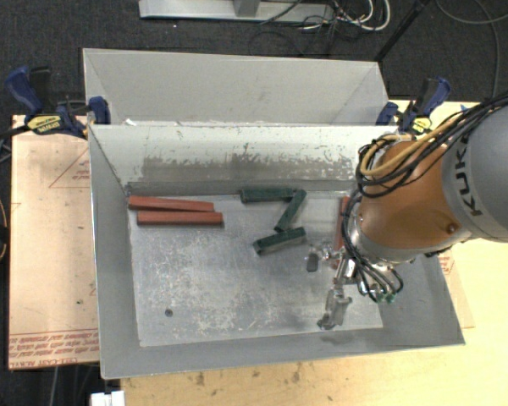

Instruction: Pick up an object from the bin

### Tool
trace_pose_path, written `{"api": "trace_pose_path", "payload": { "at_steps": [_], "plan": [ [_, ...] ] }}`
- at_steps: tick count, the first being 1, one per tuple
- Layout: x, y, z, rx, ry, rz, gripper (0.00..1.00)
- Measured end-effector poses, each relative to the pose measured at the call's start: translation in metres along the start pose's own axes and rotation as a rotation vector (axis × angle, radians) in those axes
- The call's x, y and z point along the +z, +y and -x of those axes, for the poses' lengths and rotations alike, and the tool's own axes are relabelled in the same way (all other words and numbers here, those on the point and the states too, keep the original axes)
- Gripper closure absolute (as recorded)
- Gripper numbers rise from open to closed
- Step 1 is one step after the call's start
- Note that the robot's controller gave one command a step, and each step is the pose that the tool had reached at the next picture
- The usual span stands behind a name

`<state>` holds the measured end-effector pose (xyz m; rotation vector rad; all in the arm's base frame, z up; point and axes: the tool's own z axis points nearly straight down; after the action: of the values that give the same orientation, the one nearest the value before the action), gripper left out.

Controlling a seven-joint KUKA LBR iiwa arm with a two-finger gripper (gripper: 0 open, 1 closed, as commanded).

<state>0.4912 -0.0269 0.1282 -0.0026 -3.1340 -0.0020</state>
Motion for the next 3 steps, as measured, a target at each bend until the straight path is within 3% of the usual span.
{"api": "trace_pose_path", "payload": {
  "at_steps": [1,2,3],
  "plan": [
    [-0.003,0.0,0.002,-0.001,-0.007,-0.001,0.0],
    [0.006,0.02,0.004,0.201,-0.009,-0.001,0.0],
    [0.002,0.046,0.025,0.383,-0.005,0.002,0.0]
  ]
}}
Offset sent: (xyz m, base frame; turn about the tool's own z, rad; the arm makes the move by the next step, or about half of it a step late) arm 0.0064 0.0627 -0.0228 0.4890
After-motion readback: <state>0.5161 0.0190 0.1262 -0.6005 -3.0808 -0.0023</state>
